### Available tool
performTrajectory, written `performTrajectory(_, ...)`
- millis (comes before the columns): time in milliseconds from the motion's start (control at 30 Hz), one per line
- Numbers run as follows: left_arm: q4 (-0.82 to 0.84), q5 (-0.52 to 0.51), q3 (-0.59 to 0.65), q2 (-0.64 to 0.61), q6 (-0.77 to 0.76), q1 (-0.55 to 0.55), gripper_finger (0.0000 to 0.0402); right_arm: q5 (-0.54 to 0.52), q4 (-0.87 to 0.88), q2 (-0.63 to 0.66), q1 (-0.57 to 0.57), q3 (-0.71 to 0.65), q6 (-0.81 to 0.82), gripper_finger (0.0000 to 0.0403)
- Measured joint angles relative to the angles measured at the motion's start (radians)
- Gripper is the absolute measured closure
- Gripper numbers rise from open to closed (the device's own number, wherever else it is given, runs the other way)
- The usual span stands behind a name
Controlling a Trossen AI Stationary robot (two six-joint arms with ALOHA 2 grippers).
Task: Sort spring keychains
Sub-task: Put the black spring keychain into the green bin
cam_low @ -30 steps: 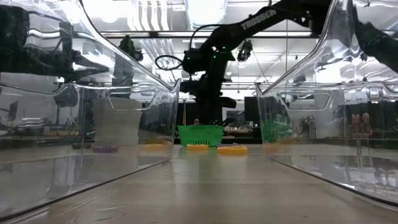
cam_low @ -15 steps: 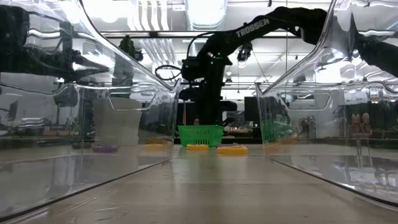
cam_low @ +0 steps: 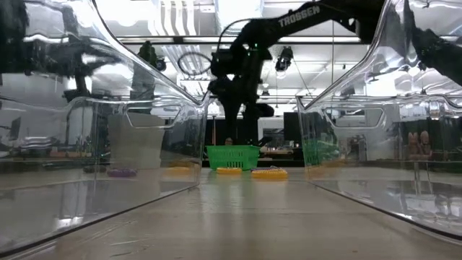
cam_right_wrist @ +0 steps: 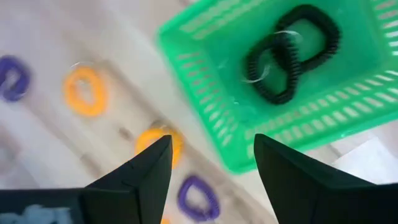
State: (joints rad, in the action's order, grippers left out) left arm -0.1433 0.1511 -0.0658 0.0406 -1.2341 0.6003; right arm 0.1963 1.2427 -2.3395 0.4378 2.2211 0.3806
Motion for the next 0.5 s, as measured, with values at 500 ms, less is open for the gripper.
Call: performTrajectory(500, 0.809, 0.123, -0.389, 0.215, 0.202, 0.000, 0.0401, -0.015, 0.010, 0.143, -0.111, -0.002, -0.044, 0.0182)
